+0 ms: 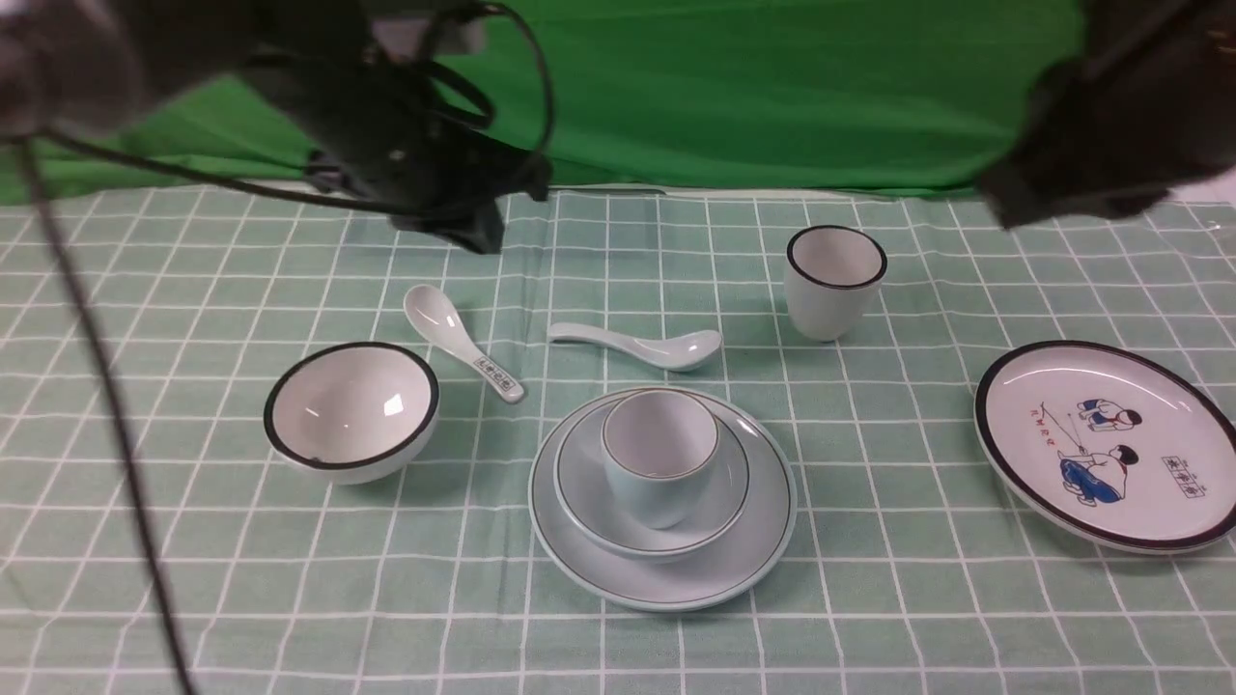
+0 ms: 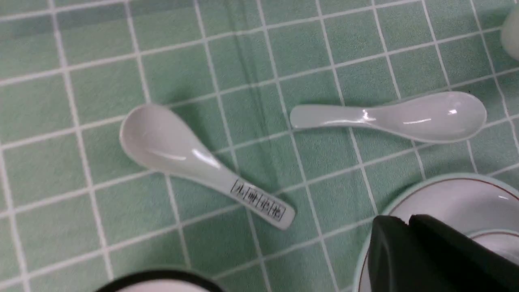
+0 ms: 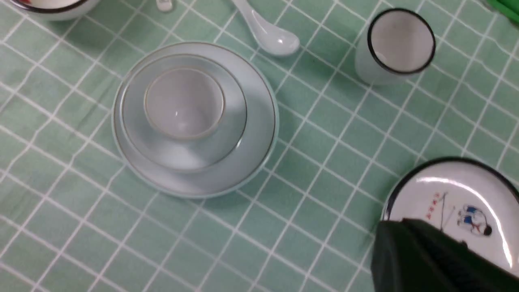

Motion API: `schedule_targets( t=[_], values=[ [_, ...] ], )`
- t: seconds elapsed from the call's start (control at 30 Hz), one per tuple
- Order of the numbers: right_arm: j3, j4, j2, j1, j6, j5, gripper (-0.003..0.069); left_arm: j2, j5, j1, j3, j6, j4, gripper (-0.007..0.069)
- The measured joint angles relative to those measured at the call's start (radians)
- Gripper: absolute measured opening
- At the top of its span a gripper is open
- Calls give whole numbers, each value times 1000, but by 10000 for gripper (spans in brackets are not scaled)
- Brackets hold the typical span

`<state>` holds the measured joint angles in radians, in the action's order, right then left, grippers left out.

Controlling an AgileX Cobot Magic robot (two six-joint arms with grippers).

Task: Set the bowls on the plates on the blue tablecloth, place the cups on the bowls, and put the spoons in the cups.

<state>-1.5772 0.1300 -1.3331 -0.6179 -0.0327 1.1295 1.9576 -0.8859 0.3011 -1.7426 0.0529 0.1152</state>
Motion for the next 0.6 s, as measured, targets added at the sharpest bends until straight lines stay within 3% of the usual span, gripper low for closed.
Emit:
schedule_targets(
  t=[0.17, 0.3, 0.33, 0.4, 0.5, 0.6],
  values=[
    [80, 0, 109, 0, 33, -1, 22, 166, 0, 28, -133, -1, -8, 165],
    [108, 0, 167, 0, 61, -6, 22, 292, 0, 30, -231, -8, -16, 384],
    [108, 0, 170, 0, 63, -7, 22, 303, 0, 30, -238, -8, -17, 394],
    [109, 0, 182, 0, 71, -9, 22, 359, 1, 30, -273, -7, -20, 530],
    [113, 0, 182, 0, 73, -11, 22, 400, 2, 30, -291, 17, -20, 628],
    [115, 0, 182, 0, 73, -17, 22, 419, 4, 30, -295, 55, -23, 657]
  ],
)
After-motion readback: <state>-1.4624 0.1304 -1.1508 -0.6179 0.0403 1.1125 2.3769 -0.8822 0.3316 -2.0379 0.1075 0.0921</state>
